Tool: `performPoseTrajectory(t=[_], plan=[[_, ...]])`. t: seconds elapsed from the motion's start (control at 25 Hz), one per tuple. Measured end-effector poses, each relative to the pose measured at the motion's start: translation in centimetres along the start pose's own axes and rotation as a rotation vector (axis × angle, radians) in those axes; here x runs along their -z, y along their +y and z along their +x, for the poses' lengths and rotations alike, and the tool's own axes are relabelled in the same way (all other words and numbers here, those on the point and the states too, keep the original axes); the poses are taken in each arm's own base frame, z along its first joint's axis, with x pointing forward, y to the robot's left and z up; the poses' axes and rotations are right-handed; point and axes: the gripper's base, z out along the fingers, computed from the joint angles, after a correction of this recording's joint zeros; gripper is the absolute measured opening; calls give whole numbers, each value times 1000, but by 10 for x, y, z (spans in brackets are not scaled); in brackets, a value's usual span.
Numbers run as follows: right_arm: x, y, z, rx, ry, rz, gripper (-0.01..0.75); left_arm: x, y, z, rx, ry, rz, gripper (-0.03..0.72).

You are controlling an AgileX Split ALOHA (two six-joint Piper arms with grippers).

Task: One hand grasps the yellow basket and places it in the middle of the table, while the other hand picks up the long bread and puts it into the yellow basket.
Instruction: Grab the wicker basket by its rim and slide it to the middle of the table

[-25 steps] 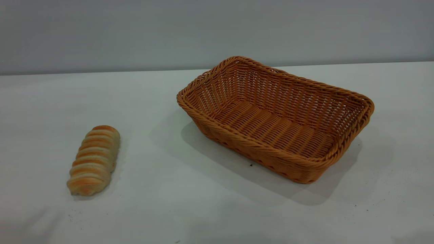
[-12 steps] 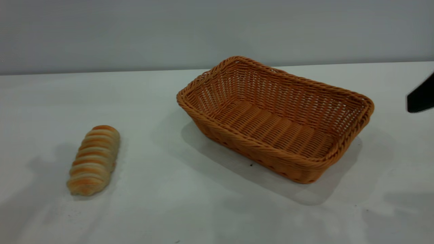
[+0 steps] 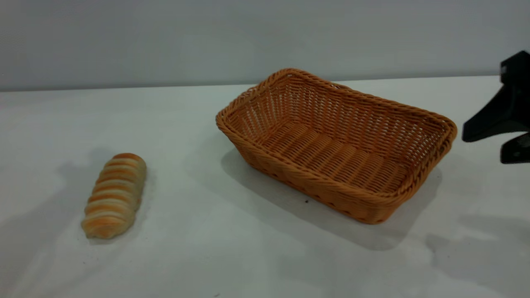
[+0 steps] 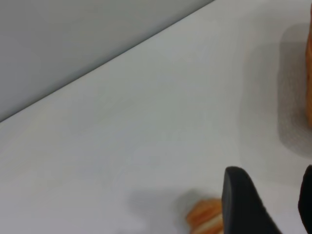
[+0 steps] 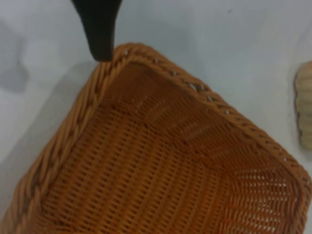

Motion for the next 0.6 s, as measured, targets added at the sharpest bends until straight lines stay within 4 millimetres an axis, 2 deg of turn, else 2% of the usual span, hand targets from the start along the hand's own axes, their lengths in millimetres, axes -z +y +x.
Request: performPoseTrajectory(t=[0.24, 0.6], plan=[[-22, 4, -21, 9, 23, -37, 497, -18, 3, 3, -10, 31, 10, 365], [-60, -11, -23, -34, 119, -4, 497, -34, 7, 6, -38, 49, -1, 365]])
